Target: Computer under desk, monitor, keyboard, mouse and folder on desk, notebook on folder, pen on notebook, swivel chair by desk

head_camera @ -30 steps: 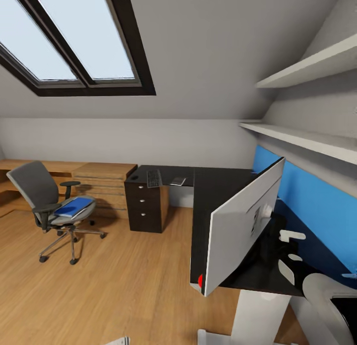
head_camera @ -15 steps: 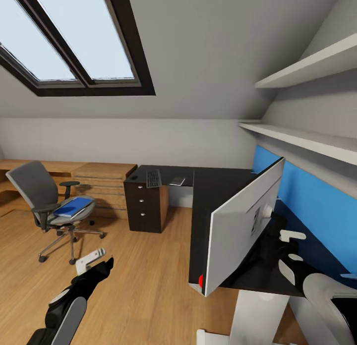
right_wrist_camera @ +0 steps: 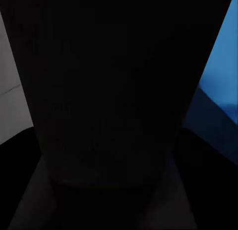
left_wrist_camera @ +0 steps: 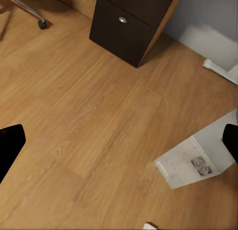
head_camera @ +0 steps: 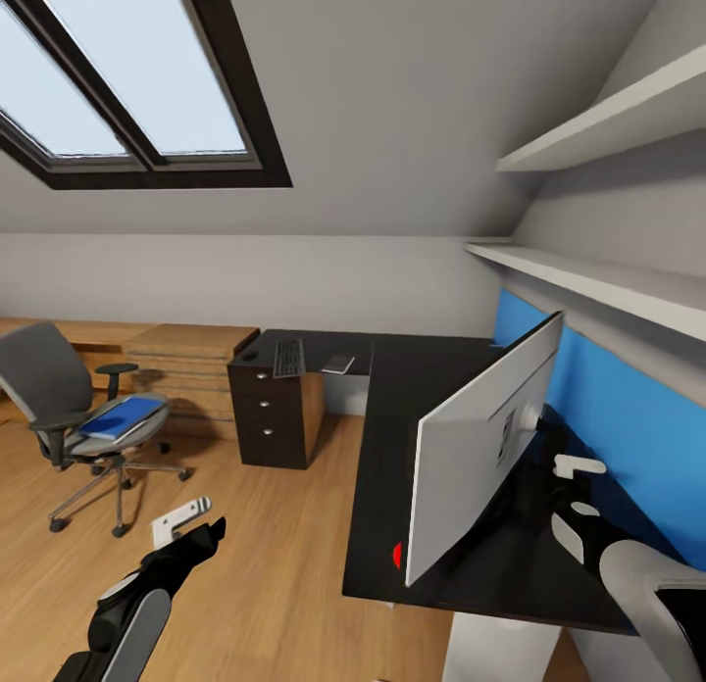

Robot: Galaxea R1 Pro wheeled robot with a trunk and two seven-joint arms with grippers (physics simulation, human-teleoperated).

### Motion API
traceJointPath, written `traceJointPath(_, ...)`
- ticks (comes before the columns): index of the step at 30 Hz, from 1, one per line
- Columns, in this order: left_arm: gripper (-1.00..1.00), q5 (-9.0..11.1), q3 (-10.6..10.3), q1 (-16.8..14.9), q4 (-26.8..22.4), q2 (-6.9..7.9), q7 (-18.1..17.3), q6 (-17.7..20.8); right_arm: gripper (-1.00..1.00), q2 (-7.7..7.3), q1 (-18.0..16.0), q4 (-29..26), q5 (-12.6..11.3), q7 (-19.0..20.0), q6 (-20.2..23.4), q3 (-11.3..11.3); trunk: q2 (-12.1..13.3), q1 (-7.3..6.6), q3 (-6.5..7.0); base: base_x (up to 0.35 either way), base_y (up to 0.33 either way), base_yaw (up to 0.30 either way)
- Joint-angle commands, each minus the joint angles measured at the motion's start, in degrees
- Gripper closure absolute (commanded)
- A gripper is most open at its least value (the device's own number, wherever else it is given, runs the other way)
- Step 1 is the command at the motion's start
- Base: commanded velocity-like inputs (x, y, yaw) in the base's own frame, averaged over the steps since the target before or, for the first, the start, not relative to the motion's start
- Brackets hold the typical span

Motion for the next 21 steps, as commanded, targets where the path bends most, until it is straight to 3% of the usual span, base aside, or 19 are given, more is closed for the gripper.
traceJointPath(1, -1.0, 0.57, -0.12, -0.04, -0.11, 0.06, 0.59, 0.08, 1.0, -0.04, -0.05, 0.0, -0.61, -0.18, -0.25, 1.12, -0.04, 0.03, -0.08, 0.241, -0.241, 0.0)
traceJointPath(12, -1.0, 0.6, -0.11, -0.04, -0.15, 0.07, 0.59, 0.17, 1.0, 0.08, -0.05, 0.0, -0.63, -0.1, -0.09, 1.19, -0.04, 0.03, -0.08, 0.232, -0.232, 0.0)
traceJointPath(21, -1.0, 0.68, -0.16, -0.03, -0.18, 0.02, 0.59, 0.24, 1.0, 0.1, -0.05, 0.01, -0.63, -0.07, -0.13, 1.2, -0.04, 0.03, -0.31, 0.034, -0.021, 0.0)
